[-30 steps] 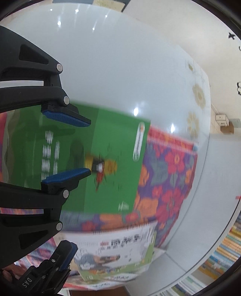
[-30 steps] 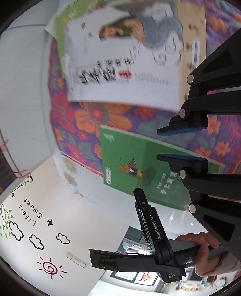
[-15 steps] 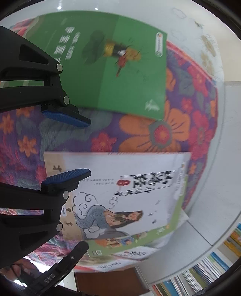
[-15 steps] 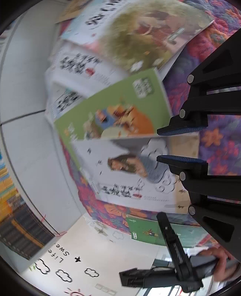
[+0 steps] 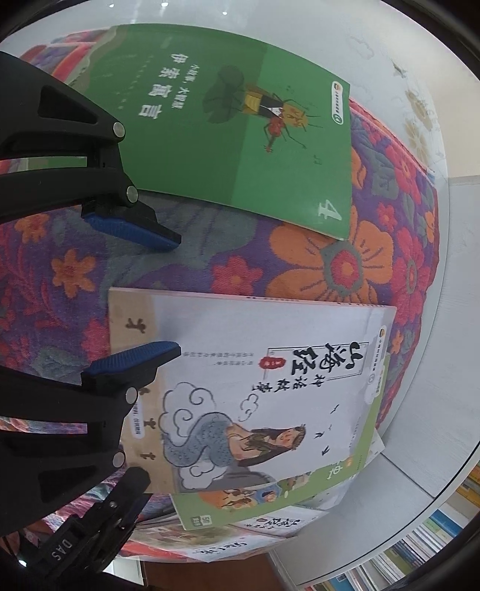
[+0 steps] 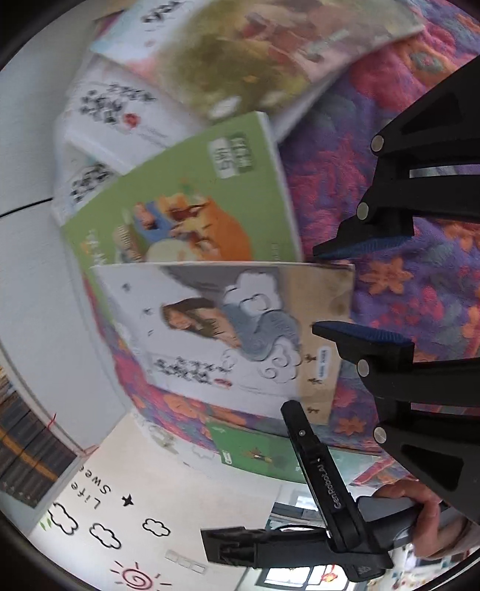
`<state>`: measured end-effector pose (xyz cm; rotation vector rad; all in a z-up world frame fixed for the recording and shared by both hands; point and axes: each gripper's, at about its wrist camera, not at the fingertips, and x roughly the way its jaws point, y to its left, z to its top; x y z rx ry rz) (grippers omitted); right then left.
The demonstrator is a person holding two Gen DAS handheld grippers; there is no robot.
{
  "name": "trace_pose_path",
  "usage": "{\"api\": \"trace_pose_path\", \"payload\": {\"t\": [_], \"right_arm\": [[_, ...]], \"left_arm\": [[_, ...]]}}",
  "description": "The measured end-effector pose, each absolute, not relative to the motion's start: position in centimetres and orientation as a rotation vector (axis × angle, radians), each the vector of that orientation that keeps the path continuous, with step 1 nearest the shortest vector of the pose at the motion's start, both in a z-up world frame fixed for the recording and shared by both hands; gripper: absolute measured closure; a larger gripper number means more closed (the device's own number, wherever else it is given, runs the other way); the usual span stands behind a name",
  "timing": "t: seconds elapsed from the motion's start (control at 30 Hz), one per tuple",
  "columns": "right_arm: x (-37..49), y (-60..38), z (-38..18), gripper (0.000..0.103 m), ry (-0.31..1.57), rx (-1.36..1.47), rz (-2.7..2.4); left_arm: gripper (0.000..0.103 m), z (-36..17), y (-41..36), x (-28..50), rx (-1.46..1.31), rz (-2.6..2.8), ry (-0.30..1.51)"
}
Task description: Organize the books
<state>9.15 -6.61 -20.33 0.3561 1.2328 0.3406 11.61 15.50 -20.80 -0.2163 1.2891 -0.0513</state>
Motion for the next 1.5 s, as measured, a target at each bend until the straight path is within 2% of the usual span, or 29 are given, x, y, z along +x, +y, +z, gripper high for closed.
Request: {"api": "trace_pose_path", "payload": {"t": [0.1,0.17,0.27,0.37,0.53,0.67,0.8,0.97,1.07,1.2,1.37,1.5], "right_arm": [[9.2,-7.0,-20.9,0.072,1.199,0.431,0.358],[9.7,-6.9,-21.7,0.077,1.223,0.452,0.348],[9.1,-7.2,-21.0,0.091,1.188,0.508,0.352],[8.2,-6.5,-19.9,0.093,1.171,0.483,0.359],[6.5,-6.3,-18.9,0.094,1.186,0.458,0.362],[4.4,-8.4,-19.0,0.094,1.236,0.475,0.336],[0.8,-11.0,-19.3,0.094,1.294,0.463,0.314],[-4.1,-14.0,-19.4,0.095,1.370,0.302,0.250],[-6.3,-16.9,-19.9,0.095,1.395,0.344,0.236],[-5.7,-18.4,-18.8,0.095,1.328,0.386,0.294],[-1.2,-16.7,-18.8,0.094,1.266,0.430,0.355],[1.1,-14.9,-19.7,0.093,1.254,0.418,0.384]], "left_arm": [[0.053,-20.7,15.6,11.4,-0.217,-0.064,1.288],[0.053,-20.7,15.6,11.2,-0.231,-0.084,1.294],[0.053,-20.5,15.1,10.5,-0.223,-0.110,1.297],[0.053,-20.3,14.3,9.5,-0.159,-0.117,1.295],[0.053,-19.8,14.0,8.3,-0.165,-0.151,1.311],[0.053,-20.6,12.9,6.1,-0.257,-0.262,1.392],[0.053,-20.4,10.3,3.4,-0.111,-0.282,1.390],[0.050,-20.4,7.8,1.7,-0.081,-0.302,1.412],[0.050,-20.4,7.8,1.7,-0.093,-0.319,1.421],[0.051,-20.7,10.0,3.1,-0.200,-0.327,1.428],[0.051,-20.3,10.8,5.0,-0.138,-0.249,1.387],[0.051,-20.5,10.5,6.2,-0.204,-0.288,1.393]]}}
